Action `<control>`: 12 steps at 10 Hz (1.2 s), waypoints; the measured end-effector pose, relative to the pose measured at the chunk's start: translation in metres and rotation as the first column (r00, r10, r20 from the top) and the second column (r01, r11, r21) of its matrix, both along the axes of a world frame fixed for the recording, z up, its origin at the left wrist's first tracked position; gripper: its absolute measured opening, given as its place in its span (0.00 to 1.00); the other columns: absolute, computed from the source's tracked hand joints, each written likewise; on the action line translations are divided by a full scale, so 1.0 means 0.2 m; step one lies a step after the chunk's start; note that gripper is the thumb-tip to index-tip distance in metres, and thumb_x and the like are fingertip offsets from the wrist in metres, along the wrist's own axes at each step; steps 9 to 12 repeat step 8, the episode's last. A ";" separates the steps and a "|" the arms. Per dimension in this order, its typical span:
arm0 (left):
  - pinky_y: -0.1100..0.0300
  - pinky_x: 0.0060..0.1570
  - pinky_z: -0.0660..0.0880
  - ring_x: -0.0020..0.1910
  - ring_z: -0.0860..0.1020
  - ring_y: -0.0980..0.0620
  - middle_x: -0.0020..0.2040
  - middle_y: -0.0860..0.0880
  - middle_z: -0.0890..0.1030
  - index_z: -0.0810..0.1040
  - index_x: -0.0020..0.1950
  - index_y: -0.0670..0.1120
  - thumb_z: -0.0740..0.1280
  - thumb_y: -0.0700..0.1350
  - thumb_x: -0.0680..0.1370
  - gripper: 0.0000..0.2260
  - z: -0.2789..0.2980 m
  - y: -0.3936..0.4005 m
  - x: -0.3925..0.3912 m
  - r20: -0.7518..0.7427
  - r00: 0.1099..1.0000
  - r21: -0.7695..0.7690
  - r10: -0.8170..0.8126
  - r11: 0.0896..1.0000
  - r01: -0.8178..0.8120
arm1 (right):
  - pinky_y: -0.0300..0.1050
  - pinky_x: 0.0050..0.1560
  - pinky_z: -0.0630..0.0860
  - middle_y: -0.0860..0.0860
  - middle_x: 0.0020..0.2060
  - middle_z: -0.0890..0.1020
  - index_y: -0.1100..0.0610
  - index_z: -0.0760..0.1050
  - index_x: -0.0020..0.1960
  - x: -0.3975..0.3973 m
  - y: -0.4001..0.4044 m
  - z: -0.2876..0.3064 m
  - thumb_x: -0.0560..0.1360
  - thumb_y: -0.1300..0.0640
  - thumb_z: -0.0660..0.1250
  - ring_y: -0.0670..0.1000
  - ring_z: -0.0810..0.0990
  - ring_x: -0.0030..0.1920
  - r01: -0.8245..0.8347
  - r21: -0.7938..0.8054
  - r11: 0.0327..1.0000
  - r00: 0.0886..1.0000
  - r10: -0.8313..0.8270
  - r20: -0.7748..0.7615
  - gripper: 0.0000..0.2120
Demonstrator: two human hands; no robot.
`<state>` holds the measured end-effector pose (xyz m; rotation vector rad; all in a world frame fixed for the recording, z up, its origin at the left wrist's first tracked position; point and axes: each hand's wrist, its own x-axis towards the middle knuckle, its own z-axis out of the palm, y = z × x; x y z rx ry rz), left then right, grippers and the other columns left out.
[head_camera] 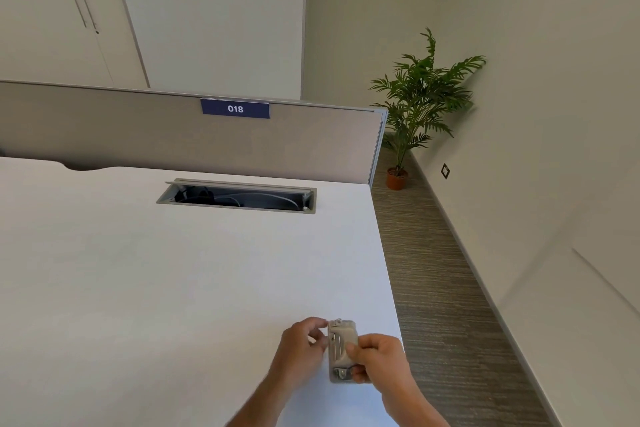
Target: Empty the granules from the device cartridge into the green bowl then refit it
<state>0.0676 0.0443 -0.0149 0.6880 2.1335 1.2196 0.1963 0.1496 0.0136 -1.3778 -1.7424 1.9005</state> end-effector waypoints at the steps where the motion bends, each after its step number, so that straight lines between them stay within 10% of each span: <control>1: 0.54 0.54 0.79 0.55 0.77 0.54 0.55 0.57 0.80 0.78 0.63 0.52 0.64 0.52 0.79 0.14 -0.10 -0.08 -0.05 -0.563 0.823 -0.100 -0.081 0.995 0.030 | 0.46 0.32 0.80 0.59 0.30 0.83 0.70 0.82 0.43 0.01 -0.03 -0.03 0.73 0.66 0.73 0.52 0.78 0.27 0.012 -0.075 0.997 1.000 -0.011 0.006 0.05; 2: 0.53 0.62 0.70 0.61 0.79 0.47 0.60 0.50 0.82 0.77 0.66 0.47 0.58 0.59 0.79 0.23 -0.19 -0.15 -0.10 -0.769 0.589 -0.248 -0.249 0.965 0.083 | 0.46 0.32 0.80 0.58 0.28 0.82 0.69 0.82 0.43 0.02 -0.05 -0.06 0.73 0.66 0.73 0.52 0.77 0.25 0.021 -0.090 0.996 0.999 -0.018 0.029 0.05; 4: 0.48 0.74 0.44 0.72 0.72 0.43 0.73 0.45 0.74 0.72 0.73 0.45 0.46 0.69 0.80 0.36 -0.27 -0.23 -0.11 -0.703 0.635 -0.417 -0.319 0.909 -0.005 | 0.46 0.30 0.79 0.56 0.25 0.81 0.68 0.82 0.42 0.02 -0.07 -0.11 0.73 0.66 0.73 0.51 0.76 0.24 0.037 -0.099 0.994 0.998 -0.033 0.049 0.04; 12: 0.48 0.74 0.43 0.74 0.70 0.43 0.76 0.44 0.70 0.69 0.75 0.44 0.48 0.71 0.79 0.38 -0.29 -0.23 -0.09 -0.709 0.629 -0.422 -0.318 0.907 -0.017 | 0.43 0.29 0.76 0.56 0.40 0.86 0.57 0.82 0.49 0.05 -0.06 -0.07 0.68 0.54 0.80 0.52 0.78 0.31 0.117 0.072 0.991 0.992 -0.120 0.047 0.13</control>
